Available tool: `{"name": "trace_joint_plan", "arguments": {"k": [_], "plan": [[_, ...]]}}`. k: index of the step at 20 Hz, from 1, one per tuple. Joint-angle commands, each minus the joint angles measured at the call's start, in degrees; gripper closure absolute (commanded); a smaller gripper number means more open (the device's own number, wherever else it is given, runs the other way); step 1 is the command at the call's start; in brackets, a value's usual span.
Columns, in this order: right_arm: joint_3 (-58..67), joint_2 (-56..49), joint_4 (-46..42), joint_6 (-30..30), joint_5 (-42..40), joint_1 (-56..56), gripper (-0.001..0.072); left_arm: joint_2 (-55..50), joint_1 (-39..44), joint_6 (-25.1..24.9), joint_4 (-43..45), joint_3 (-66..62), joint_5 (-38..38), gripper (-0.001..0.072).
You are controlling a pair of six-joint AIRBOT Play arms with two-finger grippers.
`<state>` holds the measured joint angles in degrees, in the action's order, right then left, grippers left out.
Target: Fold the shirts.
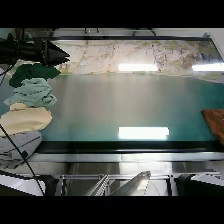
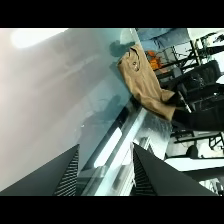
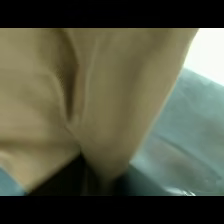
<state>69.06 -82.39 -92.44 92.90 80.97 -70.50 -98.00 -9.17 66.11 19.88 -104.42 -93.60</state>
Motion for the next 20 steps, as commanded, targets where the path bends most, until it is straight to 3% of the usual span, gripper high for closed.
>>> {"name": "trace_joint_plan", "arguments": {"k": [1, 4, 6, 7, 8, 9, 10, 12, 16, 20], "plan": [[-3.5, 0.2, -1.9, 2.0, -1.4, -0.9, 0.0088, 0.0, 0.6, 0.0, 0.0, 0.0, -0.3, 0.0361], [-0.3, 0.3, -0.3, 3.9, 4.1, -0.8, 0.0098, 0.0, 0.6, 0.0, 0.0, 0.0, -0.4, 0.0361], [3.5, 0.6, 6.0, 4.6, 7.5, 0.0, 0.0100, 0.0, 0.6, 0.0, -0.1, 0.0, -0.5, 0.0362], [5.2, 1.1, 10.3, 4.4, 8.2, 1.0, 0.0202, 0.0, 0.6, 0.0, -0.3, 0.0, -0.3, 0.0362], [6.7, 2.1, 15.4, 3.6, 8.2, 2.7, 0.0433, 0.0, 0.6, 0.0, -0.6, 0.0, -0.3, 0.0368], [7.6, 3.4, 20.6, 2.3, 7.0, 4.9, 0.0628, 0.0, 0.6, 0.0, -0.5, -0.3, 0.1, 0.0524], [7.8, 5.0, 24.6, 1.7, 4.9, 7.3, 0.0690, 0.0, 0.5, -0.1, -0.5, -0.8, 0.5, 0.0705], [7.6, 8.3, 29.8, 1.4, 1.3, 13.2, 0.0691, 0.0, 0.6, 0.1, -0.4, -3.1, 1.2, 0.0710], [-0.1, 16.6, 31.2, -2.0, -2.7, 27.4, 0.0692, 0.5, 1.1, -0.6, 0.3, -4.4, 0.3, 0.0710], [-23.0, 32.1, 34.5, -3.4, -11.4, 45.1, 0.0692, 9.1, 4.9, -3.4, 6.5, 14.1, 1.7, 0.0709]]}}
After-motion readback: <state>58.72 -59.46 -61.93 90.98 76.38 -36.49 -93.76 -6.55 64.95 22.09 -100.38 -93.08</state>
